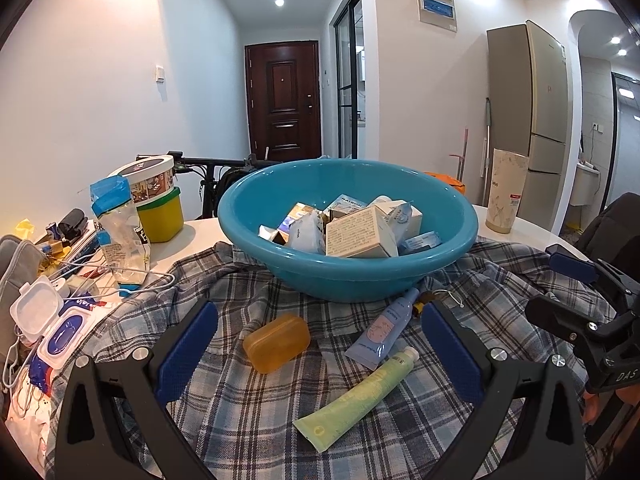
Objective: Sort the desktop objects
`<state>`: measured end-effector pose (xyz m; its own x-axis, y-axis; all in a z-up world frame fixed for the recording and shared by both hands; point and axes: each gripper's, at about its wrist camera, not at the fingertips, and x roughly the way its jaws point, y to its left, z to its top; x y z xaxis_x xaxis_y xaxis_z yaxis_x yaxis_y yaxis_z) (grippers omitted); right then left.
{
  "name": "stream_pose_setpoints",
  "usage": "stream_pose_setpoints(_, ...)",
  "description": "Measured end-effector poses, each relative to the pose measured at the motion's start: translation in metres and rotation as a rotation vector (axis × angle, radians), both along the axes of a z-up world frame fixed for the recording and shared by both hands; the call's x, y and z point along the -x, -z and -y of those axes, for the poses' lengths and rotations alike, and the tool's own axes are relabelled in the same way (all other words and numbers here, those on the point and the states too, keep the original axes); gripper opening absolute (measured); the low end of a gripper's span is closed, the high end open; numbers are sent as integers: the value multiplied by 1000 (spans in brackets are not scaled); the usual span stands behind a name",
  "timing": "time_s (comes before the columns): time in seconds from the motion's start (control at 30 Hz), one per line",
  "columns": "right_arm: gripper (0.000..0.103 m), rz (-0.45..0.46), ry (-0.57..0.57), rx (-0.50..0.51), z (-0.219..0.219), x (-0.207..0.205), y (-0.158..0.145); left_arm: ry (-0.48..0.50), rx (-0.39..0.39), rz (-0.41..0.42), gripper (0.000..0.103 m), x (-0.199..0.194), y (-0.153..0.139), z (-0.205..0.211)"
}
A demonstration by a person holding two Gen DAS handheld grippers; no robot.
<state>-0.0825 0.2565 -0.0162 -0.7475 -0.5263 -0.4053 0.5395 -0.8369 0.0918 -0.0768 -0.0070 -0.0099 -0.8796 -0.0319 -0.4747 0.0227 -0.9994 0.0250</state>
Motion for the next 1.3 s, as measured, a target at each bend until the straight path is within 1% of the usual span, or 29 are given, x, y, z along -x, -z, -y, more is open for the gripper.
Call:
stream_pose_setpoints(0.6,103,0,-3,-7,1,0,1,13,-7,7,103,0,0,0)
stream_pose_setpoints(0.77,103,0,-2,-7,1,0,1,10,11,6,103,0,-1,-3)
stream_pose_setpoints(1.3,103,-2,6,-13,1,1,1,17,2,6,103,0,0,-3)
